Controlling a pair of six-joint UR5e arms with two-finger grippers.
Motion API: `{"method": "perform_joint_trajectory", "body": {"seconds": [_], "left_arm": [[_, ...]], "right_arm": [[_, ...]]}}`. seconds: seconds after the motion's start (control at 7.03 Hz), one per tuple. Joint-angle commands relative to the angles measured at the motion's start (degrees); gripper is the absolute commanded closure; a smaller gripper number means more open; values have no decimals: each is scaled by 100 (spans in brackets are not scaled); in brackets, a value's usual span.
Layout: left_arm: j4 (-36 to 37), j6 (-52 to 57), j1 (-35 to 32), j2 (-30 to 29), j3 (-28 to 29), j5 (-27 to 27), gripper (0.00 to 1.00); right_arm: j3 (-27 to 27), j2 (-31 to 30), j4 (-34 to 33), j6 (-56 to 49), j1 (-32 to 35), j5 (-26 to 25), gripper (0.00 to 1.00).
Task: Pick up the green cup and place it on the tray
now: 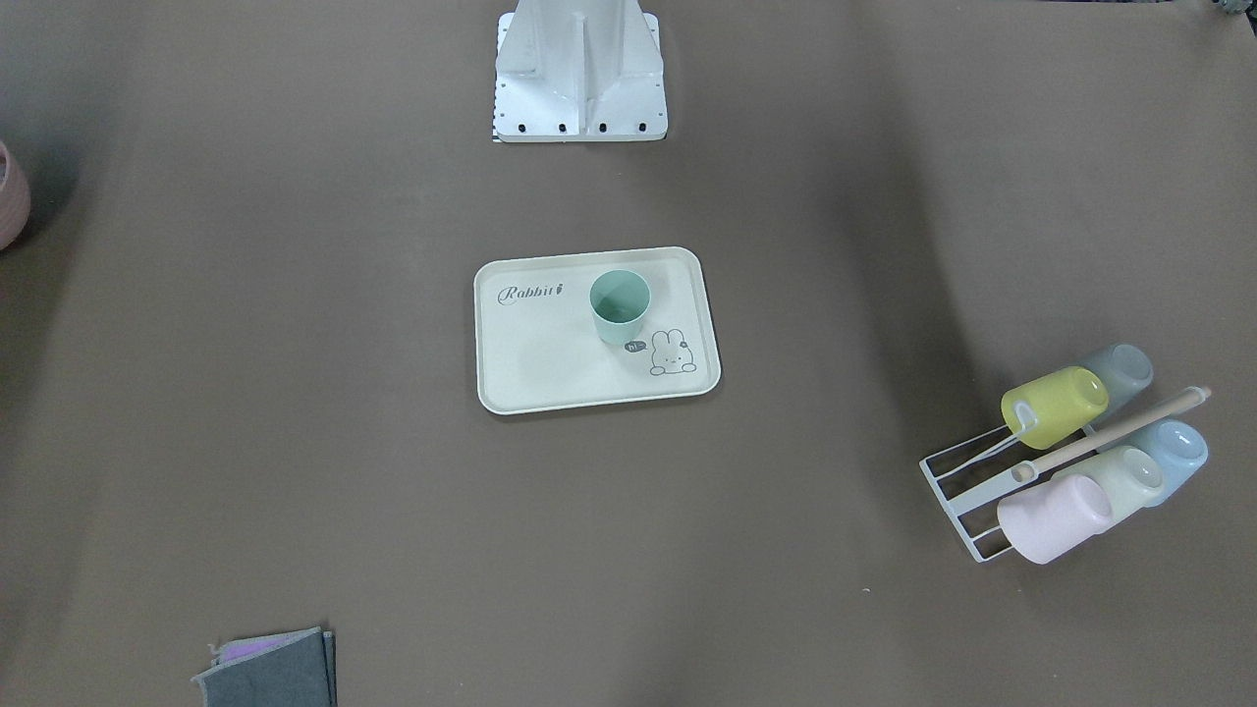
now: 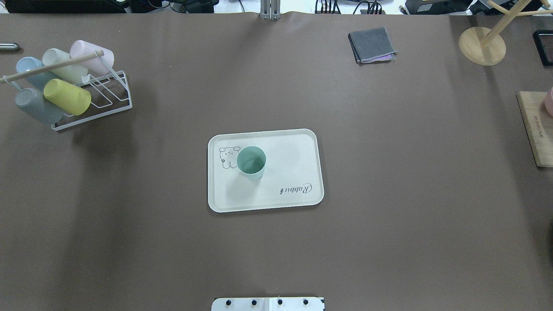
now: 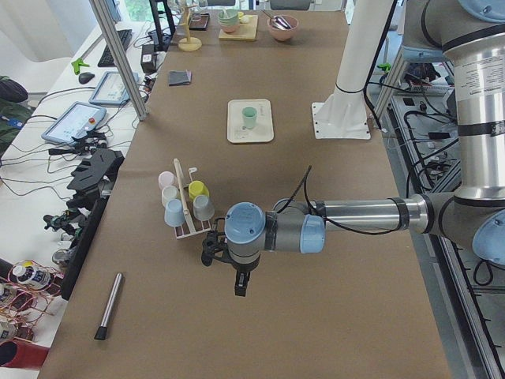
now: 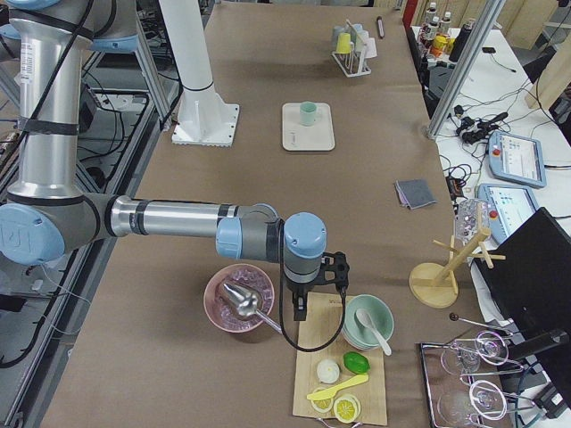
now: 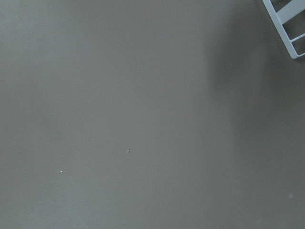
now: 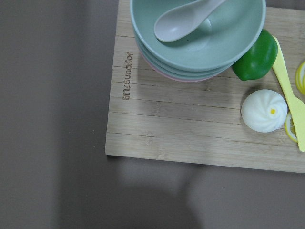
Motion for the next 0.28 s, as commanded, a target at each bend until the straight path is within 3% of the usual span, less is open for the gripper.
{"method": "perform_joint_trajectory", "body": {"seconds": [0.0, 0.14], "left_arm": [[0, 0, 0, 0, 0, 0, 1], [0, 0, 0, -9, 0, 0, 1]], "right_arm": [[-5, 0, 0, -5, 3, 0, 0], [-5, 0, 0, 4, -5, 0, 0]]}}
